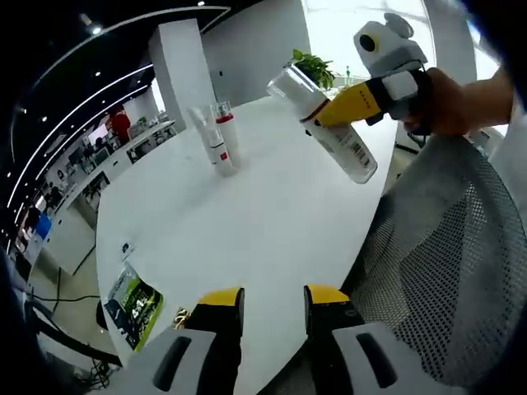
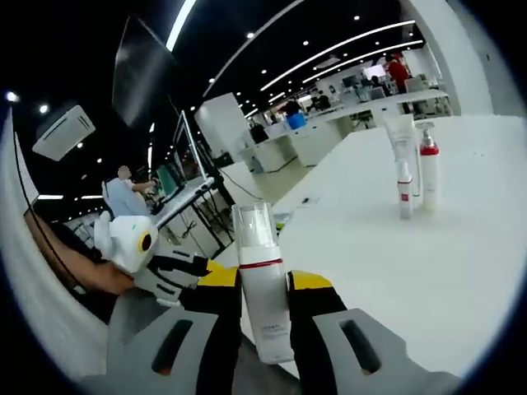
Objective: Arrange the skincare products in the storage area until every visible bottle or jar stands upright without overlapping.
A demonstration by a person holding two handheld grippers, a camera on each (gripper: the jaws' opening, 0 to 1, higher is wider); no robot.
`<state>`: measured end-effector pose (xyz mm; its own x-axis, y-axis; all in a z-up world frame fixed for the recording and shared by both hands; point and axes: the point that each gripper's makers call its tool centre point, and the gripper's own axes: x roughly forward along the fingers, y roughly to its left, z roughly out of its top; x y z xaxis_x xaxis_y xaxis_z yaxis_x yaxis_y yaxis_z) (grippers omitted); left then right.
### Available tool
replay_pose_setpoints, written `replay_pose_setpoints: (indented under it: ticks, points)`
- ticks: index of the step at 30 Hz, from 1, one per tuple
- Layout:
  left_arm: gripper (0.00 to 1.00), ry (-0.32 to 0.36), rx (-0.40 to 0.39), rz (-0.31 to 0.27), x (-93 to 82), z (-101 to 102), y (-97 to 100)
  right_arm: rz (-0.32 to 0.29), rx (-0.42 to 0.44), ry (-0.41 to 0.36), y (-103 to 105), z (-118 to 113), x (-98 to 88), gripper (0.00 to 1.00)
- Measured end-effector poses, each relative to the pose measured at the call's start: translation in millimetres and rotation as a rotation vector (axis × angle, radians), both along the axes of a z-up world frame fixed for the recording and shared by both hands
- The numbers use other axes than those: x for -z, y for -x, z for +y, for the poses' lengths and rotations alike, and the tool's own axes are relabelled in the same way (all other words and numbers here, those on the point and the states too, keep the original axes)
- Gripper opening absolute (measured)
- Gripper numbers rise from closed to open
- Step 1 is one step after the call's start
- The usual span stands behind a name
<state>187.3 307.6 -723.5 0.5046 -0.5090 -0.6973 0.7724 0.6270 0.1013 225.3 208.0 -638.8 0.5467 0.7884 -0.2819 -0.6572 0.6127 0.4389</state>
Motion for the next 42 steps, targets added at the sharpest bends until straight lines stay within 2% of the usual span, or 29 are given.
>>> replay_pose_setpoints:
  ticks: [3, 5, 6, 12, 14, 16, 18, 21, 23, 25, 28, 31, 33, 34, 36, 38, 39, 42]
  points:
    - [0.3, -0.016, -0.004, 0.011, 5.1, 3, -0.7, -0.01, 0.011, -0.016, -3, -1, -2.7, 0.19]
    - [0.3, -0.032, -0.04, 0.025, 10.6, 10, -3.5, -0.002, 0.015, -0.038, -5, 0, -4.2, 0.19]
    - [0.3, -0.061, -0.054, 0.044, 14.5, 14, -3.1, -0.004, 0.022, -0.049, -6, -1, -5.5, 0.19]
    - [0.3, -0.076, -0.011, 0.047, 17.1, 11, 1.5, -0.013, 0.046, -0.075, -7, -6, -10.6, 0.19]
    - [0.29, -0.053, -0.033, 0.061, 14.5, 13, -1.4, -0.006, 0.054, -0.109, -8, -7, -14.4, 0.2]
    - [0.29, 0.001, -0.059, 0.075, 10.0, 11, -3.9, 0.018, 0.043, -0.155, -7, -5, -17.3, 0.2]
    - [0.3, 0.031, -0.075, 0.102, 7.6, 10, -4.4, 0.005, 0.05, -0.147, -6, -9, -18.5, 0.2]
    - [0.32, 0.089, -0.086, 0.114, 1.0, 5, -5.6, 0.003, 0.061, -0.166, -8, -12, -20.7, 0.2]
    - [0.34, 0.134, -0.083, 0.146, -4.7, -1, -2.5, 0.005, 0.065, -0.172, -10, -12, -21.0, 0.2]
    - [0.35, 0.218, -0.086, 0.177, -15.0, -10, -0.5, 0.012, 0.064, -0.184, -10, -12, -21.7, 0.2]
    - [0.36, 0.41, -0.111, 0.235, -37.4, -34, 3.7, 0.009, 0.056, -0.184, -8, -10, -22.4, 0.2]
    - [0.37, 0.562, -0.131, 0.292, -52.8, -52, 6.4, 0.019, 0.033, -0.187, -6, -6, -21.7, 0.2]
    - [0.37, 0.671, -0.127, 0.355, -63.1, -64, 10.5, 0.034, -0.008, -0.221, 1, 1, -25.5, 0.2]
    - [0.37, 0.748, -0.139, 0.403, -69.3, -71, 12.0, 0.031, -0.023, -0.243, 3, 3, -29.6, 0.2]
    - [0.37, 0.805, -0.137, 0.437, -74.8, -76, 14.5, 0.033, -0.064, -0.293, 8, 8, -37.2, 0.2]
    - [0.37, 0.882, -0.144, 0.417, -85.0, -79, 12.5, 0.066, -0.097, -0.325, 14, 11, -39.0, 0.2]
    - [0.37, 0.927, -0.165, 0.426, -89.4, -79, 11.3, 0.072, -0.112, -0.336, 16, 13, -39.8, 0.2]
    - [0.37, 0.924, -0.157, 0.419, -91.1, -79, 14.0, 0.115, -0.149, -0.408, 21, 17, -46.3, 0.2]
